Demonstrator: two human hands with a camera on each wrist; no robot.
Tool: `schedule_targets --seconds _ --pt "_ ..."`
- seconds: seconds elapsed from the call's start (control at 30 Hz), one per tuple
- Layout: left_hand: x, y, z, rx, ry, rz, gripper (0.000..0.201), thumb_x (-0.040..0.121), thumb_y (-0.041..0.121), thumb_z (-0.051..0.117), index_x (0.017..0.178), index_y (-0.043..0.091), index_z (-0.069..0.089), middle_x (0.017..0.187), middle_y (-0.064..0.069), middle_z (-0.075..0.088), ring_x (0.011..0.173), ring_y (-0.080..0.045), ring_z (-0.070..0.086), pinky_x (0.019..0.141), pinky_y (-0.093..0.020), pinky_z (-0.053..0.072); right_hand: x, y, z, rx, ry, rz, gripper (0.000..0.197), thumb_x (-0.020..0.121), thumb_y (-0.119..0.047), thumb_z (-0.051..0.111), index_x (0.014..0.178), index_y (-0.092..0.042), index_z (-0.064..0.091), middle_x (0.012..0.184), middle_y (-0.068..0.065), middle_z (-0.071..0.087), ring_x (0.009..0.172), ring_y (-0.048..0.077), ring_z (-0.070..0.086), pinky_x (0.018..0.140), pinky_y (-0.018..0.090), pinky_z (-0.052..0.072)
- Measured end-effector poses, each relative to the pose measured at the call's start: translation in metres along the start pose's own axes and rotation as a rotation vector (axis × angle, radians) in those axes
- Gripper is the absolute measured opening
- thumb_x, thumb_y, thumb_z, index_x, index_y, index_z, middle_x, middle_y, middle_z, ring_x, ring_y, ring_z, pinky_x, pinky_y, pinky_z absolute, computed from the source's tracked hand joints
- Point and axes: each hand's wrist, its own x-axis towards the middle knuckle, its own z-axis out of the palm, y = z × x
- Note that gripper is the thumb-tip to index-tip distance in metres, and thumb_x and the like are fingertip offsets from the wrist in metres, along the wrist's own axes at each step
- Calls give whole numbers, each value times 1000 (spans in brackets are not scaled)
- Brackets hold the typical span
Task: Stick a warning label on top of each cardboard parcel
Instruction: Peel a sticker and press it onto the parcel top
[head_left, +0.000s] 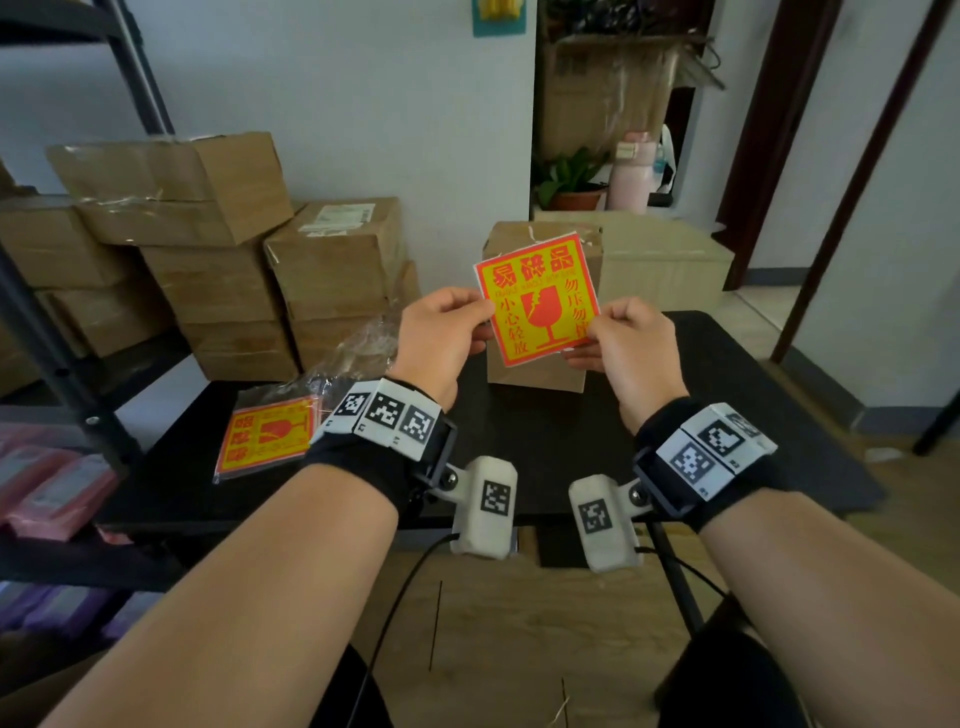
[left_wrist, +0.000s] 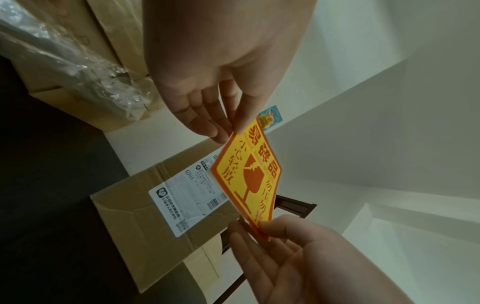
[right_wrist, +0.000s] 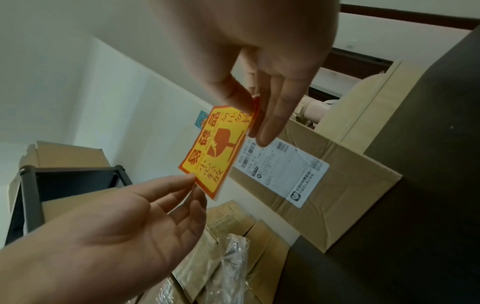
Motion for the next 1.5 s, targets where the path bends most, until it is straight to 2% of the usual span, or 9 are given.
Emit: schedule_targets --seconds 0.13,0.3,0.5,0.63,0.7,0.87,1.03,1.33,1.5 --pt "-5 -2 0 25 -78 -8 3 89 6 64 92 7 66 94 -16 72 74 -17 68 66 -25 58 1 3 -3 -167 95 -121 26 91 -14 62 114 -21 53 104 -9 60 97 7 62 79 23 51" --pt "-8 -3 -5 75 -208 -78 15 89 2 64 104 0 62 96 -18 72 73 -19 70 63 -25 60 2 2 -1 -203 74 -148 26 93 -13 61 118 -21 54 104 -9 59 90 2 60 62 14 44" --pt "-3 -2 -15 72 -181 -99 13 92 10 63 102 1 65 87 -12 72 68 -15 68 63 -26 60 8 10 2 -242 77 -137 22 95 -9 56 114 -20 58 107 -6 62 95 6 62 63 17 49" --pt "-4 -5 -17 120 -199 -123 9 90 5 64 98 2 65 79 -7 73 63 -11 70 66 -26 61 7 16 8 -398 113 -212 34 89 -11 64 120 -24 57 120 -4 57 113 11 54 87 24 47" --pt "-5 -7 -17 113 -211 -127 8 89 4 66 96 3 65 78 -7 74 63 -12 71 67 -27 61 2 14 12 -485 127 -296 27 87 -16 66 111 -27 60 117 -5 59 113 14 52 95 33 45" --pt "-7 -13 -17 73 -270 -189 10 87 3 67 97 0 66 84 -13 74 71 -18 73 70 -29 61 -13 13 21 -446 -95 -319 6 88 -16 66 90 -22 69 90 -11 65 86 1 60 74 17 45" --pt "-11 -16 -16 -35 -328 -238 10 93 2 58 93 0 68 82 -13 71 75 -21 70 72 -28 61 -19 15 22 -383 -186 -296 7 87 -21 69 90 -18 74 91 -8 70 91 6 64 84 26 51" --pt "-7 -15 -16 -38 -388 -219 14 92 8 61 99 1 71 93 -14 74 84 -21 72 82 -31 59 -19 14 22 -316 -218 -261 8 88 -19 68 95 -18 73 92 -5 72 90 8 67 86 29 54" --pt "-6 -17 -18 -56 -422 -223 13 92 4 59 99 1 69 92 -12 74 83 -19 73 78 -28 60 -16 15 21 -298 -233 -246 9 87 -20 70 95 -18 74 92 -5 72 91 8 68 89 35 55"
